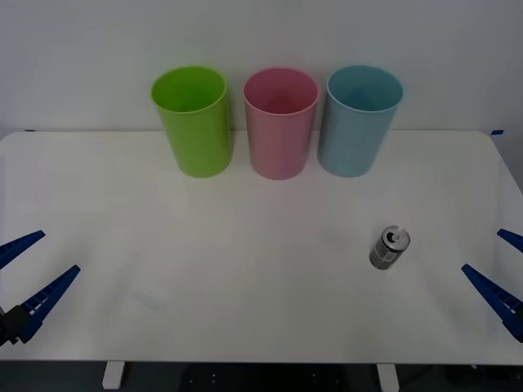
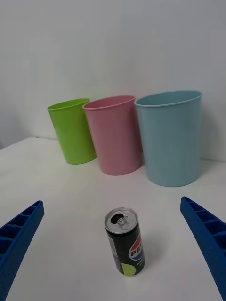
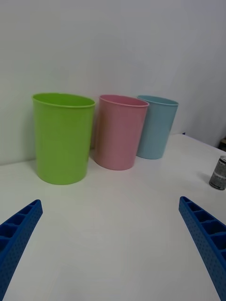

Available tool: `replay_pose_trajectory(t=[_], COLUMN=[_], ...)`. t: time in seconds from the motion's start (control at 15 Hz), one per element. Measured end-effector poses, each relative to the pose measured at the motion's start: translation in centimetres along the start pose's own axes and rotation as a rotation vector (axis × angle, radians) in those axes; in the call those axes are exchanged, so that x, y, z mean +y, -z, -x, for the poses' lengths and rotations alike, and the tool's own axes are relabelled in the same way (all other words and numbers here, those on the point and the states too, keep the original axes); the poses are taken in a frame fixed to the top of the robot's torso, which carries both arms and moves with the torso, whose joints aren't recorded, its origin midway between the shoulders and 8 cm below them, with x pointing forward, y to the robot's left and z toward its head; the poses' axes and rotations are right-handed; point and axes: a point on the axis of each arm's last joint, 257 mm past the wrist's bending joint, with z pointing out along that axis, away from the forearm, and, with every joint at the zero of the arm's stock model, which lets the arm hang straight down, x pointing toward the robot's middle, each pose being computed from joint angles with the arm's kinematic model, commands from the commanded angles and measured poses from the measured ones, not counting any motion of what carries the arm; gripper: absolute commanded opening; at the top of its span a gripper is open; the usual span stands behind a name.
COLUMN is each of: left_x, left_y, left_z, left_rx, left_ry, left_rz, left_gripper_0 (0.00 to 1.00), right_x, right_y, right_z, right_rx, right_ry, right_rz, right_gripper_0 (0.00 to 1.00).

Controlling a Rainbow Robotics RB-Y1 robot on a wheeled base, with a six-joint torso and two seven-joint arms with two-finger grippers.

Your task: Grasp the object on the table and drop it into the matching bin: aluminum can to the light blue bin, PET bottle to the pink bin.

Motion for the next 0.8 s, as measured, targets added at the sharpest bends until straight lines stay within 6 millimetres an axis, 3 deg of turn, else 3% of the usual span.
replay_pose_trajectory(t=[0.4, 0.8], left_x=[0.0, 0.0], left_y=[0.0, 0.0], left_z=[0.0, 0.0], left_rx=[0.000, 0.000], left_ry=[0.000, 0.000], left_rz=[0.000, 0.000], left_gripper_0=[1.00, 1.00], right_x=[0.2, 0.0], right_y=[0.0, 1.9], right_z=[0.2, -1.7], right_rx=[-0.017, 0.060], right_ry=[-0.011, 0.013], right_rz=[-0.002, -0.025], right_gripper_0=[1.00, 1.00])
